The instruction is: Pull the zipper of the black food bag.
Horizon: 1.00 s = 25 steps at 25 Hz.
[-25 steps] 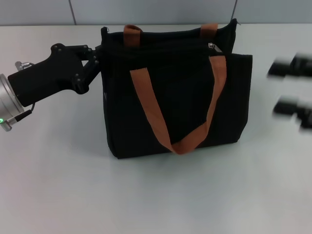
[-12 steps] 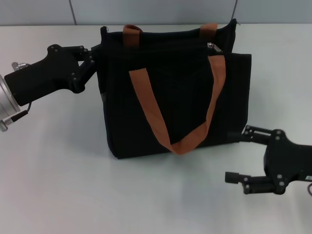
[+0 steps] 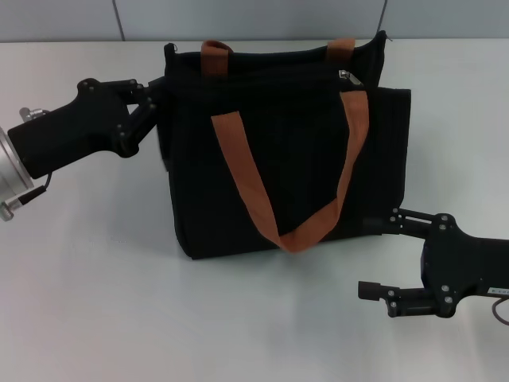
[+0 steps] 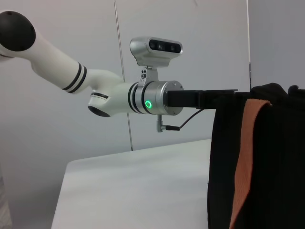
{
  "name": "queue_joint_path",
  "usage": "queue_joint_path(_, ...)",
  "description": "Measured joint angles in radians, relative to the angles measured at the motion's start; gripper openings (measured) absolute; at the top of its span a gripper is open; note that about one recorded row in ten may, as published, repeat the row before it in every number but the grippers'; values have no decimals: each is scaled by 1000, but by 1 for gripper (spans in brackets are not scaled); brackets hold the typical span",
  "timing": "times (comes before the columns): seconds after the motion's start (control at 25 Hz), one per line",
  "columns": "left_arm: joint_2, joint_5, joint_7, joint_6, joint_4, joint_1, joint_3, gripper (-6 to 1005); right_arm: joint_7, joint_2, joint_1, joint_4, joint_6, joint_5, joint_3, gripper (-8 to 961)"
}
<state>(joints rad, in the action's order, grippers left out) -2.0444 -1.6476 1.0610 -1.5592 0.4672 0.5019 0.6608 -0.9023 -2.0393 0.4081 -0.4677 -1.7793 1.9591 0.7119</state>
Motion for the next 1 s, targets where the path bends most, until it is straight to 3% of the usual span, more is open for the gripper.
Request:
queue_joint_path(0.12,-3,0,1,8,0,-6,3,22,0,-1,2,1,7,0,4,830)
queue_joint_path(0.52,9,2,44,3,6,-10,-4,494,-1,-1,5,3,12,1,0,831)
queue_joint_path(0.6,43,14,122,-90,6,-16,-63,584,-1,-1,5,3,12,1,-1,830)
queue_joint_path(0.68,43,14,122,-90,6,-16,-63,633,-1,-1,4,3,10,0,-3,830)
queue_joint_path(0.76,60,6,127,-286,7,-25,-109,683,-1,-1,-1,3,2,-5,-6,830)
queue_joint_path(1.0,55,-105,12,-390,12,-40,11,778,-2,-1,-3,4,-7,-5,-6,831)
